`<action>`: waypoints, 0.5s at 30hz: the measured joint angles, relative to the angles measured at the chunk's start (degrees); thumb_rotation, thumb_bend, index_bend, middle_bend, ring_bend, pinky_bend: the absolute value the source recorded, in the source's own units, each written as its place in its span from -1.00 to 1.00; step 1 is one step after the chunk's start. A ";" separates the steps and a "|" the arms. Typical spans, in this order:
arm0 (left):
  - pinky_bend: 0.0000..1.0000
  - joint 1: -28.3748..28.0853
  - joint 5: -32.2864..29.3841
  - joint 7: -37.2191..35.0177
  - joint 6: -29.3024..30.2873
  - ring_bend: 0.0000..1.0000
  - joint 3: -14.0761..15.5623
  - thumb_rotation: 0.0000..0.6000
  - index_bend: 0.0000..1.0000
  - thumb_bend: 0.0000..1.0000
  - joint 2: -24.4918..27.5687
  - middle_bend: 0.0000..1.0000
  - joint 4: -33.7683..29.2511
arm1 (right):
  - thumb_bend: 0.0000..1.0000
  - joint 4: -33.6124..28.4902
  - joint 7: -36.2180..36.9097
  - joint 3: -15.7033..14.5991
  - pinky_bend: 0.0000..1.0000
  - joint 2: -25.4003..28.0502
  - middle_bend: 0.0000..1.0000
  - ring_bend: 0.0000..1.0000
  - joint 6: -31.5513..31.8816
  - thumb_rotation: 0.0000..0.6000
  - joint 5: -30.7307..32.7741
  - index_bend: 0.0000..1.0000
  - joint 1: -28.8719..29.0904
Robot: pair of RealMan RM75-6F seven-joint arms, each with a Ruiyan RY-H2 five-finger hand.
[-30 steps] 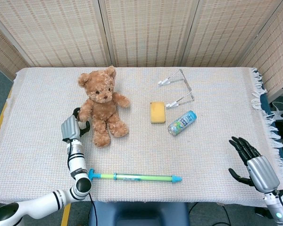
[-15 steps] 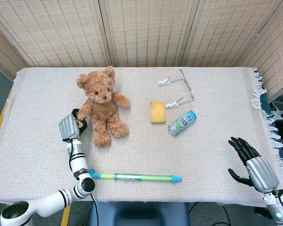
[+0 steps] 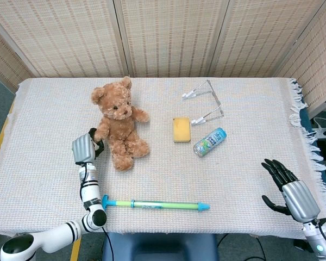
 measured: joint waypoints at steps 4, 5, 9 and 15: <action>0.31 0.07 1.79 -0.97 1.29 0.19 0.21 1.00 -0.12 0.18 -0.17 0.22 -0.20 | -0.60 -0.15 -0.26 -0.03 -0.60 -0.03 -0.96 -1.00 -0.32 1.00 0.18 -1.00 0.09; 0.31 0.06 2.76 -2.23 1.74 0.19 0.33 1.00 -0.12 0.18 -0.35 0.22 0.38 | -0.60 -0.18 -0.26 -0.05 -0.60 0.00 -0.96 -1.00 -0.35 1.00 0.18 -1.00 0.10; 0.32 0.16 5.37 -7.90 2.16 0.19 0.64 1.00 -0.07 0.18 -0.87 0.26 2.81 | -0.59 -0.23 -0.22 -0.06 -0.60 0.07 -0.96 -1.00 -0.29 1.00 0.21 -1.00 0.08; 0.32 0.79 1.11 -1.50 -0.78 0.20 0.40 1.00 -0.04 0.18 0.07 0.29 -0.05 | -0.60 -0.29 -0.29 -0.01 -0.60 0.06 -0.96 -1.00 -0.28 1.00 0.37 -1.00 0.07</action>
